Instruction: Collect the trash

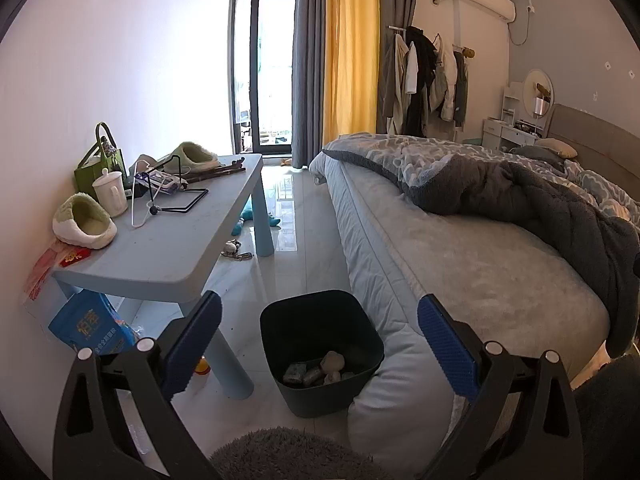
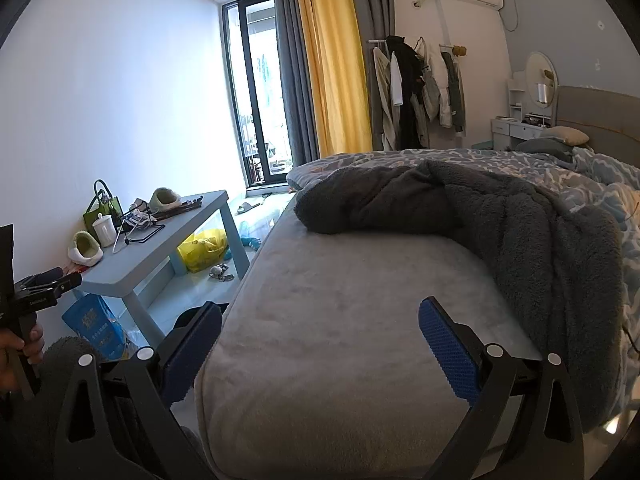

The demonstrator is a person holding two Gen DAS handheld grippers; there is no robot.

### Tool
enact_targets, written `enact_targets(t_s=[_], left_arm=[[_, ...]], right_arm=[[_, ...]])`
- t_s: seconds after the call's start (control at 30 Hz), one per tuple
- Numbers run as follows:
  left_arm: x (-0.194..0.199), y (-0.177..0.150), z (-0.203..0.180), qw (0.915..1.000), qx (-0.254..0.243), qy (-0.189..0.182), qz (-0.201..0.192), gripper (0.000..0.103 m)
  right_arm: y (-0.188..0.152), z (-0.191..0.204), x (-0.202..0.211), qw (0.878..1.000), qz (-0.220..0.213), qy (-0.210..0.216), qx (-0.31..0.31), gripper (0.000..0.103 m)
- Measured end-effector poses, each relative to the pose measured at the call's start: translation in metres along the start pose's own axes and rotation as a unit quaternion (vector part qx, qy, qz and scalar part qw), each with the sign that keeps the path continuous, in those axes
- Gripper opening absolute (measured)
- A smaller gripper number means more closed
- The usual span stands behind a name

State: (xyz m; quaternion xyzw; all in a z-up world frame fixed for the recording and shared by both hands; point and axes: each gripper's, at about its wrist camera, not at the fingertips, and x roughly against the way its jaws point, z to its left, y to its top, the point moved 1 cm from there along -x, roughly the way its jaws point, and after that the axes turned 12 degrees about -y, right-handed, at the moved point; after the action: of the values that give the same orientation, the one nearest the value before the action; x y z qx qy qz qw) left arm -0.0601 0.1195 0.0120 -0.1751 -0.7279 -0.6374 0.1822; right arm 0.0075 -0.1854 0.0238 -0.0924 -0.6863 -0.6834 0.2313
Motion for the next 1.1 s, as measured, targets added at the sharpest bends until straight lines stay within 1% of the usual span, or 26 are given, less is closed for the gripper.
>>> enact_targets(t_s=[0.37, 0.63, 0.77, 0.97, 1.1], left_arm=[[0.002, -0.001, 0.001, 1.0000, 0.001, -0.002, 0.001, 0.100], [0.002, -0.004, 0.006, 1.0000, 0.002, 0.002, -0.002, 0.100], [0.004, -0.004, 0.007, 1.0000, 0.007, 0.004, -0.001, 0.100], [0.005, -0.004, 0.011, 0.9998, 0.016, 0.010, 0.000, 0.100], [0.004, -0.003, 0.011, 0.9998, 0.014, 0.015, 0.003, 0.100]], right_arm=[[-0.001, -0.003, -0.006, 1.000, 0.009, 0.001, 0.005, 0.100], [-0.001, 0.006, -0.015, 0.999, 0.021, -0.012, 0.035, 0.100], [0.000, 0.001, -0.016, 0.999, 0.023, -0.015, 0.025, 0.100], [0.002, -0.011, -0.017, 1.000, 0.023, -0.004, -0.001, 0.100], [0.003, -0.016, -0.017, 1.000, 0.021, 0.004, -0.011, 0.100]])
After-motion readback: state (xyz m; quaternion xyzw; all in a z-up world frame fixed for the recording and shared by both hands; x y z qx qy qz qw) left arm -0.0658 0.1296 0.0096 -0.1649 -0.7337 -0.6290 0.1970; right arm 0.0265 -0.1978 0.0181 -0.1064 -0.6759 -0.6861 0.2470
